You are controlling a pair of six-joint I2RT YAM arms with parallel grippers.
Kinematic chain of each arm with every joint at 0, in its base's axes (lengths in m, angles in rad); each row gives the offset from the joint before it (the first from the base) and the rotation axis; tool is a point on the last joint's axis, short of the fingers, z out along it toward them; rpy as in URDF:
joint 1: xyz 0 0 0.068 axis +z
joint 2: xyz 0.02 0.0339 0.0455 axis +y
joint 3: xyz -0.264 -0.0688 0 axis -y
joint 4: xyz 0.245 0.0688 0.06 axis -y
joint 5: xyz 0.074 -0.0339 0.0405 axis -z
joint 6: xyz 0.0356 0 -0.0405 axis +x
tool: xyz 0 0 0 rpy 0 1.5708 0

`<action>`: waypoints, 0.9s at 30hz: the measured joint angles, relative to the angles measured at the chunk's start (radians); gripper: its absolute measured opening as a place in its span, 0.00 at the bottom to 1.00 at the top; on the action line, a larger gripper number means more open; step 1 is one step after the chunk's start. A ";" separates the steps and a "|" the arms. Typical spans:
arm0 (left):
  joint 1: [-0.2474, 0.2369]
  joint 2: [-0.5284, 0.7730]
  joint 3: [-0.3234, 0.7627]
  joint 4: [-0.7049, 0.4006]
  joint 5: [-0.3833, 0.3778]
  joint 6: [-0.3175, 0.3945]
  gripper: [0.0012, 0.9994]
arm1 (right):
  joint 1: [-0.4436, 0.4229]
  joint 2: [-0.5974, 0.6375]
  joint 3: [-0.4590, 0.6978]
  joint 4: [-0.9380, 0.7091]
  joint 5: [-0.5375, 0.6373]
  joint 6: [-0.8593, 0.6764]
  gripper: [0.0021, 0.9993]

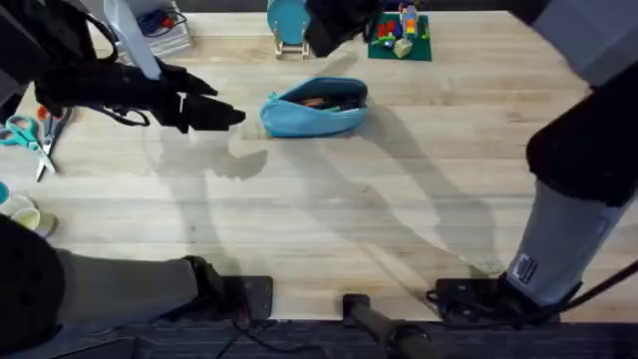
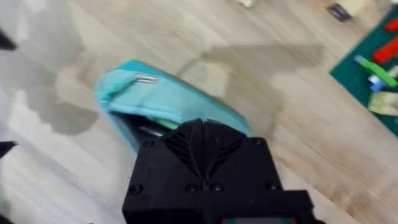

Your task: Unzip the bag, pick up the pens from the table one at a time and place them inside, then zip the bag closed.

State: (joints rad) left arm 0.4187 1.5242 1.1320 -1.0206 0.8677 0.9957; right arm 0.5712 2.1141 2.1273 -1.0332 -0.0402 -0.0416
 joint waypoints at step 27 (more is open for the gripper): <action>0.000 0.000 0.000 0.000 0.000 0.000 0.99 | -0.056 0.000 0.000 -0.011 0.000 -0.011 1.00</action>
State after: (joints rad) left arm 0.4187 1.5242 1.1320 -1.0210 0.8677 0.9955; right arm 0.5156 2.1142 2.1273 -1.0443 -0.0406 -0.0525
